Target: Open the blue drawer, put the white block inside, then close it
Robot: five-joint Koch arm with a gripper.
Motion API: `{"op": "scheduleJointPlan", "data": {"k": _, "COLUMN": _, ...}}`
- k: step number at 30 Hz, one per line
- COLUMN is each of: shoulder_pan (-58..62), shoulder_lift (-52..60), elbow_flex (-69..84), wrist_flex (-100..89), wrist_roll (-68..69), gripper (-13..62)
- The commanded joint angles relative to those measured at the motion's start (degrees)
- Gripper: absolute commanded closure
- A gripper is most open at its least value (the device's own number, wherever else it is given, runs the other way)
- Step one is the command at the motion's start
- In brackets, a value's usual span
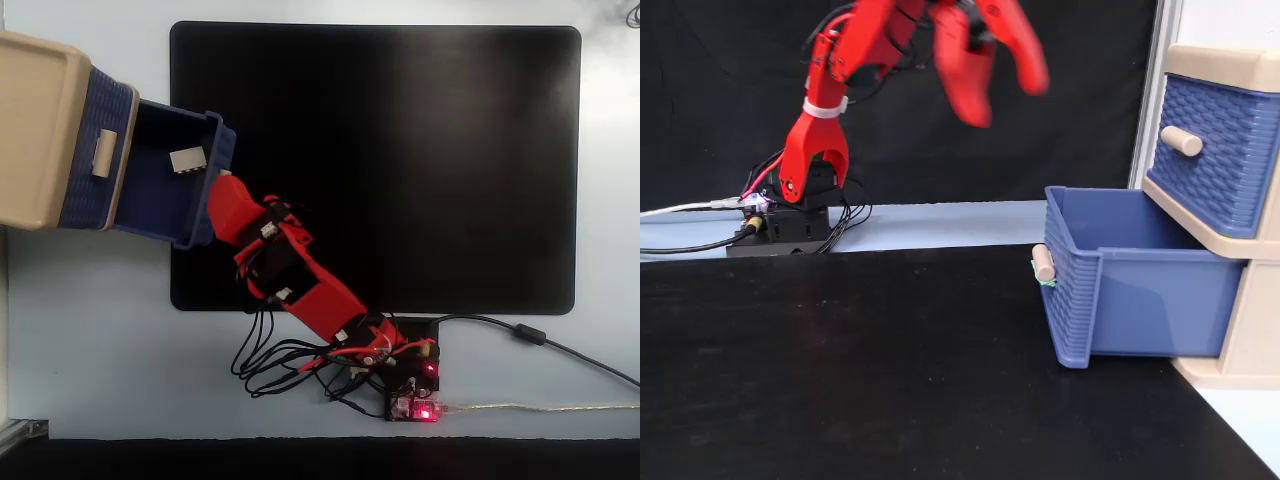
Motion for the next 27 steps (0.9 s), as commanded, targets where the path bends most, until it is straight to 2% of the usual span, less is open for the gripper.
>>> {"op": "scheduleJointPlan", "data": {"k": 1, "shoulder_pan": 3.16, "shoulder_lift": 2.55, "elbow_flex": 5.62, "wrist_flex": 4.22, "wrist_roll": -14.41, "gripper": 15.5}}
{"op": "scheduleJointPlan", "data": {"k": 7, "shoulder_pan": 3.96, "shoulder_lift": -0.53, "elbow_flex": 18.81, "wrist_flex": -0.88, "wrist_roll": -16.61, "gripper": 15.6}}
{"op": "scheduleJointPlan", "data": {"k": 12, "shoulder_pan": 1.85, "shoulder_lift": -8.00, "elbow_flex": 18.63, "wrist_flex": -8.17, "wrist_roll": -13.10, "gripper": 15.6}}
{"op": "scheduleJointPlan", "data": {"k": 21, "shoulder_pan": -5.01, "shoulder_lift": -10.02, "elbow_flex": 18.63, "wrist_flex": -20.83, "wrist_roll": -6.50, "gripper": 15.6}}
{"op": "scheduleJointPlan", "data": {"k": 27, "shoulder_pan": -10.46, "shoulder_lift": -17.40, "elbow_flex": 14.15, "wrist_flex": -35.51, "wrist_roll": -0.79, "gripper": 15.4}}
